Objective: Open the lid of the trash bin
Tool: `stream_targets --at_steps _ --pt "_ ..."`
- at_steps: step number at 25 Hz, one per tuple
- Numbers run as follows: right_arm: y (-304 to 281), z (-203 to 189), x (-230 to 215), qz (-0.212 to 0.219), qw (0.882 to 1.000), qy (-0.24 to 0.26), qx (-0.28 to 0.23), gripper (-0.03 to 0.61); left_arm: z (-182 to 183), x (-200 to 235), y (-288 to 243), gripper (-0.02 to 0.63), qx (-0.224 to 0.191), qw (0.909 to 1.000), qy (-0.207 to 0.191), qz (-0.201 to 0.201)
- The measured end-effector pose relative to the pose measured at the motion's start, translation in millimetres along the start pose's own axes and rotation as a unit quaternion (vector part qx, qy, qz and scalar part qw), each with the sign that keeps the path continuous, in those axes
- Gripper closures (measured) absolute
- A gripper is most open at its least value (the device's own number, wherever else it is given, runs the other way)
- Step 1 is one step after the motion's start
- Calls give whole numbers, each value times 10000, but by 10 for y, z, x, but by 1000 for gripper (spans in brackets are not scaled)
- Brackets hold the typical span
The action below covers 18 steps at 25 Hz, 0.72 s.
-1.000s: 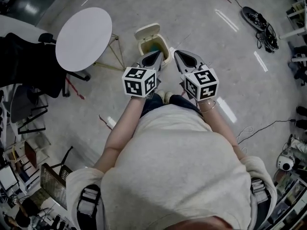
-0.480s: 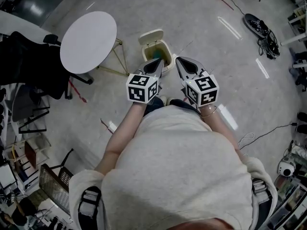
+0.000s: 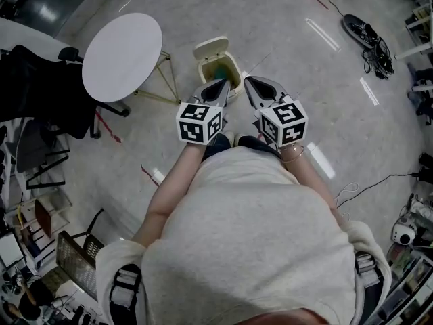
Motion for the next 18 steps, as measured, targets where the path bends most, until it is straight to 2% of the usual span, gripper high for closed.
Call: stream_targets --at_steps 7,12,18 --pt "29 -7 -21 -28 10000 -24 -13 571 -20 -21 13 604 6 10000 3 11" --pt "-1 2 -6 24 10000 -23 2 571 -45 -46 -4 604 94 9998 14 -158" --pt "13 -8 4 -19 10000 -57 71 571 -84 -83 32 604 112 9996 -191 -146"
Point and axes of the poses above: the fingertips, and each gripper's own axes: y backward along the fingers, x to its left, z out of its top, the point moved 6 cm from there along y, backward along the fingers, and after that the axes turned 5 degrees about z, right-handed, at the moved point
